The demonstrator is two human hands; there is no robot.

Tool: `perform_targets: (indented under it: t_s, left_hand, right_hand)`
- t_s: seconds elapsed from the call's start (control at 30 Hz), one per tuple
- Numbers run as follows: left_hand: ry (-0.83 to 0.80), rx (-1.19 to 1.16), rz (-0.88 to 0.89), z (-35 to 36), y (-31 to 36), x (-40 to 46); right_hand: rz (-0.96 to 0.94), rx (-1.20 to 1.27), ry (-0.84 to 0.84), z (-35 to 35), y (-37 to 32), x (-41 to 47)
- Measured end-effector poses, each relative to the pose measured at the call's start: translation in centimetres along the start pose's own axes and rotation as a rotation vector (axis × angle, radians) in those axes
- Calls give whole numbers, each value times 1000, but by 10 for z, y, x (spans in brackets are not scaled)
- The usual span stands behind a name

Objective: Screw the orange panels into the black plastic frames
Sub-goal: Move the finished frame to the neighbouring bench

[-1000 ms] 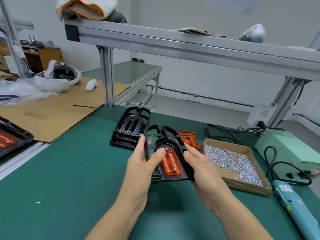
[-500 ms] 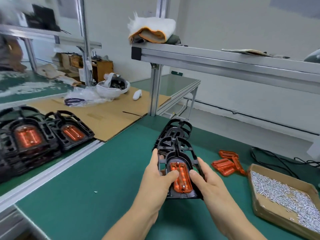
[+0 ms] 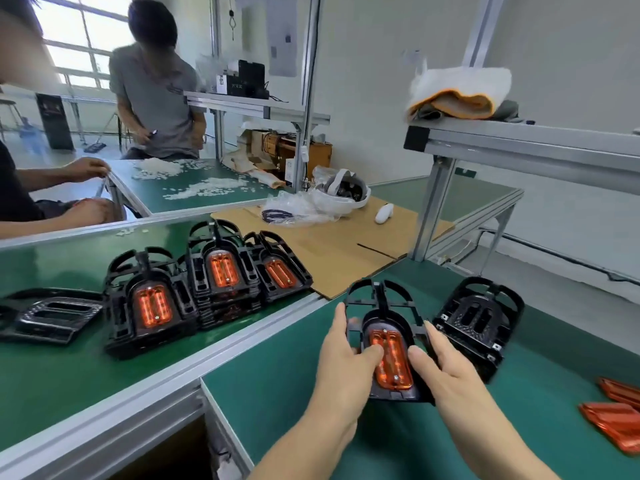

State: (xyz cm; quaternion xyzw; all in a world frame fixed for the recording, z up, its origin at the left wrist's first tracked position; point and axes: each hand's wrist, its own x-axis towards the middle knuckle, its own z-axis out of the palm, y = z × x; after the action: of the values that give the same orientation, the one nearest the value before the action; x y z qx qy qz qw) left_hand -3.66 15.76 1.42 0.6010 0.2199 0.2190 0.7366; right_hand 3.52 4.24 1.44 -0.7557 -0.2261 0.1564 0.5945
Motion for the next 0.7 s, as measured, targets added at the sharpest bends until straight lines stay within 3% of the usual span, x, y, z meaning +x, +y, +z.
perform_targets:
  t_s: [0.3,0.7]
  left_hand:
    - [195,-15,103,-40,12,38]
    - [358,176,214,-68,13,95]
  right_hand:
    - [-74,-196,-85,49,-19,41]
    - [-173,-247,-23,101,-20,101]
